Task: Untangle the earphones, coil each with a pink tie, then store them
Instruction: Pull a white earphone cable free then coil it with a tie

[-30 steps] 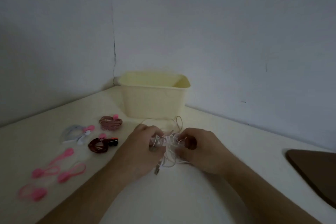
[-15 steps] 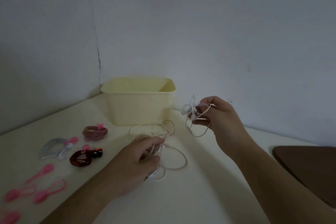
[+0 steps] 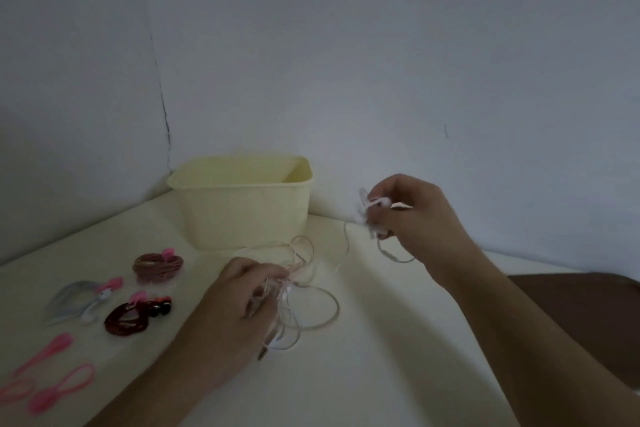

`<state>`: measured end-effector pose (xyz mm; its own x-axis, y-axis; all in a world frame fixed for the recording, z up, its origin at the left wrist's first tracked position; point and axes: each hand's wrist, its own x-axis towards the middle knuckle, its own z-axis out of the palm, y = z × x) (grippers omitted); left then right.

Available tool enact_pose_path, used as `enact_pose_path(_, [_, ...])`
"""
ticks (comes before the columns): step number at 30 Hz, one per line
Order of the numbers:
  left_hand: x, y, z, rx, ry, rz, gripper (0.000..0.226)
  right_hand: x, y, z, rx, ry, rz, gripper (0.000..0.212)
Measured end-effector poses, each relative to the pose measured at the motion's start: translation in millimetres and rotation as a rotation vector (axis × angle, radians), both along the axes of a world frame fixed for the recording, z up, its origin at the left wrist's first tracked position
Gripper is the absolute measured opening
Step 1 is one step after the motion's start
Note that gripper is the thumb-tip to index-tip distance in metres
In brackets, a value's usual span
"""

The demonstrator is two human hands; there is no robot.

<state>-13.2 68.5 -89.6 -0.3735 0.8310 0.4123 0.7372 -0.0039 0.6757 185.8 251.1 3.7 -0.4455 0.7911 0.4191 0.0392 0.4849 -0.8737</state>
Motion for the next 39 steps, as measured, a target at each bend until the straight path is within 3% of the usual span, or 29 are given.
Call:
enact_pose_path(5, [2.8,-6.2,16.2,0.15,0.109,0.134,0.03,-6.6,-1.2,-7.9,0.08,-0.203,0.024,0.04])
enact_pose_path(8, [10.9,-0.4,25.9,0.161,0.085,0.075,0.032,-9.3,-7.2,-10.5,0.052,-0.198,0.089,0.032])
enact_pose_path(12, [24.5,24.3,28.9,0.02,-0.033,-0.003,0.038,-17.0,-14.4,-14.9,-0.015,-0.13,0.195,0.027])
enact_pose_path(17, [35.6,39.0,20.9,-0.027,-0.279,-0.112,0.008,-16.3,-15.9,-13.5,-0.21,0.065,0.377,0.039])
enact_pose_path(20, [32.8,36.6,11.9,-0.012,-0.334,-0.121,0.015,-17.8,-14.6,-8.8,-0.265,0.144,0.406,0.041])
enact_pose_path(24, [28.4,31.7,12.2,0.0,-0.429,-0.11,0.017,-17.1,-14.4,-1.2,-0.203,0.184,0.312,0.051])
enact_pose_path(28, [26.3,24.7,14.6,0.023,-0.476,-0.142,0.032,-11.0,-9.8,6.4,0.027,0.142,0.097,0.075])
enact_pose_path(33, [28.5,17.2,28.3,0.19,-0.542,-0.139,0.033,-3.8,-2.1,5.7,0.224,-0.047,-0.089,0.082])
enact_pose_path(39, [21.2,15.7,34.4,0.253,-0.573,0.024,0.037,2.5,2.5,15.6,-0.373,0.283,-0.055,0.07])
